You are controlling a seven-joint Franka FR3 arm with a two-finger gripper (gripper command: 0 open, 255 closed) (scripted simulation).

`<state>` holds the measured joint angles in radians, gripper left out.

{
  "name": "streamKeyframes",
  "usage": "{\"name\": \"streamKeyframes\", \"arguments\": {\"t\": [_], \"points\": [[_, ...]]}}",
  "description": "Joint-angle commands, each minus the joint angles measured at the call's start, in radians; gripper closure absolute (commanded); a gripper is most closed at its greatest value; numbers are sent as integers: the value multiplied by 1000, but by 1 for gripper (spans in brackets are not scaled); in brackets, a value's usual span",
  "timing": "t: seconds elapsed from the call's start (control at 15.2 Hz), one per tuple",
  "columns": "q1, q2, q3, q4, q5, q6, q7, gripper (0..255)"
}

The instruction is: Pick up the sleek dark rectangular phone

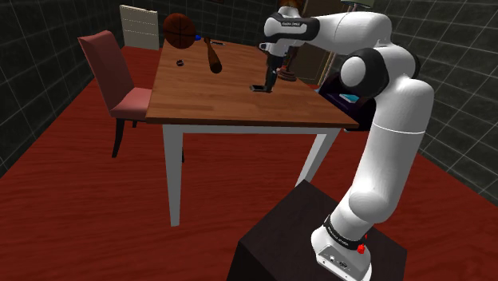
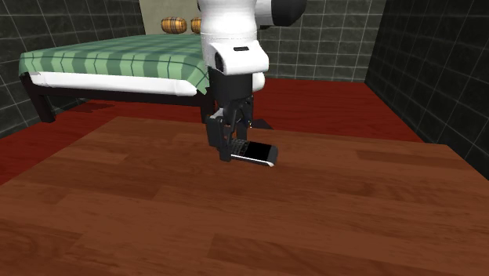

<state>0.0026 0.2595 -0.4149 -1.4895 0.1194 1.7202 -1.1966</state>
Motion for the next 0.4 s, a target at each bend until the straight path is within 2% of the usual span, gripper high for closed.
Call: {"name": "streamKeyframes", "arguments": {"t": [0.0,0.33], "points": [[0,-2,0,23,-1,-25,2,255],[-5,4,-2,74,1,-70,2,255]]}}
